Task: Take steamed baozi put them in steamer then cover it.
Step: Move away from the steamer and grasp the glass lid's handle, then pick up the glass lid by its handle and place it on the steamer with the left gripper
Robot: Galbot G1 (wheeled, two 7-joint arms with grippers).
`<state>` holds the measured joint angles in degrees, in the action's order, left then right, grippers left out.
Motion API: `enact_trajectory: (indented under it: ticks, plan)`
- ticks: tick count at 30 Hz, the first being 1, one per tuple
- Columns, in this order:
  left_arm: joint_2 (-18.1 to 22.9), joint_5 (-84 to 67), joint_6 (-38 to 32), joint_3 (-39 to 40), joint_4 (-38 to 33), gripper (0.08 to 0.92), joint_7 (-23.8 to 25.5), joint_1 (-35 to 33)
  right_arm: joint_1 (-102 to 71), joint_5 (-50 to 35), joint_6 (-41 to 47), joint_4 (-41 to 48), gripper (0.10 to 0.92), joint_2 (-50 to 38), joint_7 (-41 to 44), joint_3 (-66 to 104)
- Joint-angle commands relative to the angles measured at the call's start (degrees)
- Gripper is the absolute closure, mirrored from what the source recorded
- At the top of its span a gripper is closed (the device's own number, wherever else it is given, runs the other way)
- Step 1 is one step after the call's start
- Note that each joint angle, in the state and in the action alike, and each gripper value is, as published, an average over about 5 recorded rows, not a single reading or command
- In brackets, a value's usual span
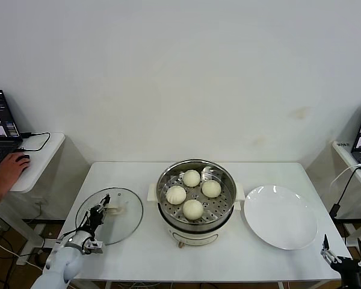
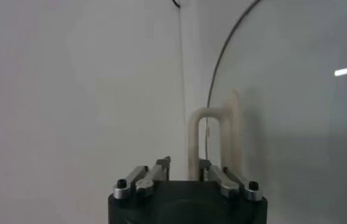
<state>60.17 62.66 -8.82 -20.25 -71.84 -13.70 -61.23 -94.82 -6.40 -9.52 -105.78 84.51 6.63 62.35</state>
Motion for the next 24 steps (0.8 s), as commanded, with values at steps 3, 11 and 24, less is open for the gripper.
enact_trajectory:
  ticks: [3, 11, 24]
  plan:
    - [-1.97, -1.41, 2.83, -2.57, -11.0, 0.846, -1.32, -4.79, -0.37, 0.69, -0.21, -0.68, 0.203, 0.06, 0.03, -0.73]
    - [-8.9, -6.9, 14.3, -9.55, -32.15, 0.849, 8.66, -13.68, -1.82, 1.43, -0.53, -2.29, 0.203, -0.7, 0.2, -1.34]
    - [-17.85, -17.79, 22.98, -12.92, -50.43, 0.849, 19.27, -18.56, -2.64, 3.23, -1.4, -3.13, 0.203, -0.82, 0.38, -4.38]
